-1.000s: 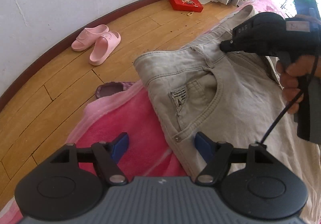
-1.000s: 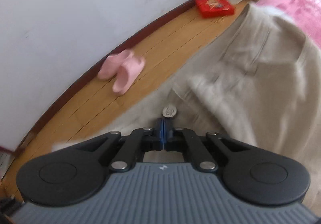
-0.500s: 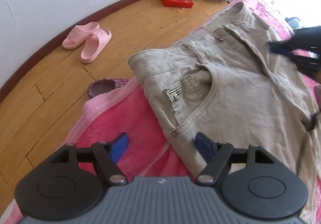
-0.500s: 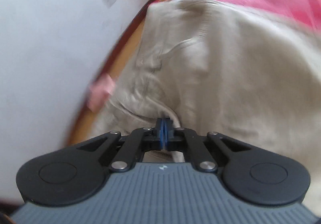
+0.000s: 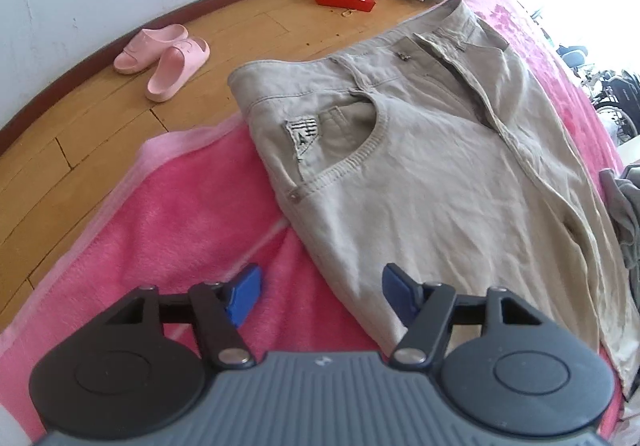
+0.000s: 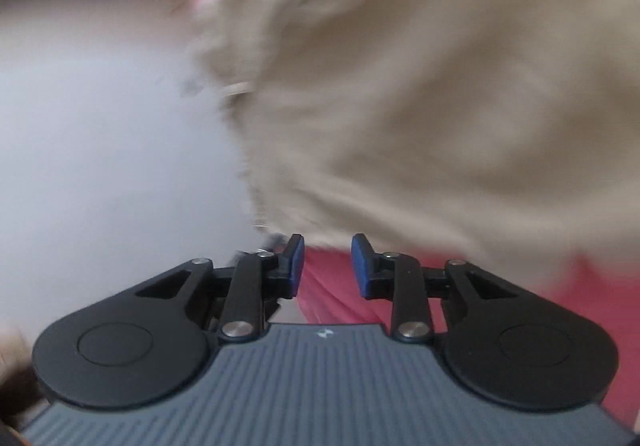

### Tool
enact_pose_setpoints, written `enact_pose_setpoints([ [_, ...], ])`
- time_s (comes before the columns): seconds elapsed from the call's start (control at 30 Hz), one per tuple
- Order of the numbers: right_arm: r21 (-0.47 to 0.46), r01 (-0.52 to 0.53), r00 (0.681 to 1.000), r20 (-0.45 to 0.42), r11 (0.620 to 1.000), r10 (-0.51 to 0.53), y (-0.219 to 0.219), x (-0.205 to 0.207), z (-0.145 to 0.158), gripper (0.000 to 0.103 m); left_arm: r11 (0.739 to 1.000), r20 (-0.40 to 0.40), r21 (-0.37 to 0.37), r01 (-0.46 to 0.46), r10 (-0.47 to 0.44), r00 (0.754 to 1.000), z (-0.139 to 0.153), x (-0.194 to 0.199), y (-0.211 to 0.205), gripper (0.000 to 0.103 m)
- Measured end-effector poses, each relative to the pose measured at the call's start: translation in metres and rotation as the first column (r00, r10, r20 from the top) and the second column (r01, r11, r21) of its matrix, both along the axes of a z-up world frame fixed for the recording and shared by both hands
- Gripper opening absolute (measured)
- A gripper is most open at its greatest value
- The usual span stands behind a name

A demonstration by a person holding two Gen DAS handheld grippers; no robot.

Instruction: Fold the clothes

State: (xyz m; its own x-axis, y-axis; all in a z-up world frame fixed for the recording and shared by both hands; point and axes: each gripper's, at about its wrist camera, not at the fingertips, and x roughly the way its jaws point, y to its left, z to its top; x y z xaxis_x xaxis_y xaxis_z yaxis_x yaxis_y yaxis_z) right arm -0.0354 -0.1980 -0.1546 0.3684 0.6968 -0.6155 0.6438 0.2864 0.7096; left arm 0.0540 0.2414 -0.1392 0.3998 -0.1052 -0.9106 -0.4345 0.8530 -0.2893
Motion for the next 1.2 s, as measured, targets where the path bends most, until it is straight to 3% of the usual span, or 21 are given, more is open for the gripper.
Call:
enact_pose_setpoints([
  [0.1, 0.002, 0.115, 0.987, -0.116, 0.993, -0.114, -0.005, -0.049, -0.021, 0.029, 1.0, -0.004, 0.03, -0.007, 0.008, 1.0, 0.001, 0.005, -0.005, 0.057],
  [0.13, 0.01, 0.133, 0.985, -0.116, 0.991, -0.131, -0.007, -0.056, -0.02, 0.029, 0.999, -0.001, 0.033, -0.007, 0.007, 1.0, 0.001, 0.007, -0.005, 0.057],
  [0.2, 0.008, 0.157, 0.986, -0.054, 0.988, -0.156, -0.021, -0.065, 0.001, 0.029, 0.999, -0.002, 0.044, -0.004, 0.004, 1.0, 0.002, 0.011, -0.004, 0.054],
  [0.33, -0.152, 0.295, 0.955, 0.049, 0.943, -0.291, -0.092, -0.102, 0.054, 0.035, 0.999, -0.015, 0.054, 0.005, -0.004, 1.0, 0.0, 0.02, -0.005, 0.051],
  [0.4, -0.241, 0.407, 0.912, 0.05, 0.881, -0.407, -0.135, -0.139, 0.07, 0.042, 0.998, -0.016, 0.06, 0.007, -0.006, 1.0, -0.002, 0.022, -0.006, 0.05],
  [0.5, -0.352, 0.567, 0.795, -0.001, 0.745, -0.607, -0.185, -0.209, 0.066, 0.043, 0.998, -0.016, 0.066, -0.002, 0.003, 1.0, -0.005, 0.022, -0.008, 0.05],
  [0.53, -0.357, 0.597, 0.764, -0.017, 0.718, -0.645, -0.192, -0.226, 0.056, 0.045, 0.998, -0.015, 0.067, -0.008, 0.009, 1.0, -0.006, 0.021, -0.008, 0.05],
  [0.63, -0.354, 0.66, 0.689, -0.067, 0.663, -0.722, -0.2, -0.253, 0.019, 0.045, 0.997, -0.009, 0.078, -0.014, 0.015, 1.0, -0.007, 0.02, -0.009, 0.05],
  [0.73, -0.281, 0.728, 0.637, -0.062, 0.626, -0.768, -0.203, -0.257, -0.015, 0.044, 0.996, -0.008, 0.088, -0.015, 0.016, 1.0, -0.006, 0.021, -0.011, 0.05],
  [0.83, -0.24, 0.757, 0.617, -0.045, 0.608, -0.785, -0.201, -0.251, -0.032, 0.038, 0.995, -0.006, 0.097, -0.016, 0.016, 1.0, -0.005, 0.021, -0.011, 0.049],
  [0.9, -0.236, 0.757, 0.619, -0.039, 0.609, -0.784, -0.199, -0.242, -0.036, 0.026, 0.995, -0.005, 0.095, -0.019, 0.019, 1.0, -0.004, 0.021, -0.01, 0.047],
  [0.97, -0.232, 0.762, 0.618, -0.018, 0.605, -0.786, -0.193, -0.236, -0.037, 0.007, 0.996, -0.002, 0.09, -0.023, 0.023, 1.0, -0.004, 0.019, -0.009, 0.047],
  [1.0, -0.227, 0.766, 0.617, -0.004, 0.601, -0.787, -0.19, -0.236, -0.036, 0.004, 0.996, 0.001, 0.086, -0.023, 0.023, 1.0, -0.003, 0.017, -0.008, 0.046],
  [1.13, -0.217, 0.785, 0.6, 0.033, 0.58, -0.8, -0.186, -0.242, -0.021, 0.002, 0.998, 0.009, 0.06, -0.027, 0.026, 1.0, -0.001, 0.007, -0.003, 0.044],
  [1.2, -0.217, 0.781, 0.608, 0.053, 0.585, -0.792, -0.188, -0.238, -0.013, 0.001, 0.999, 0.014, 0.037, -0.033, 0.032, 0.999, -0.002, 0.002, 0.001, 0.044],
])
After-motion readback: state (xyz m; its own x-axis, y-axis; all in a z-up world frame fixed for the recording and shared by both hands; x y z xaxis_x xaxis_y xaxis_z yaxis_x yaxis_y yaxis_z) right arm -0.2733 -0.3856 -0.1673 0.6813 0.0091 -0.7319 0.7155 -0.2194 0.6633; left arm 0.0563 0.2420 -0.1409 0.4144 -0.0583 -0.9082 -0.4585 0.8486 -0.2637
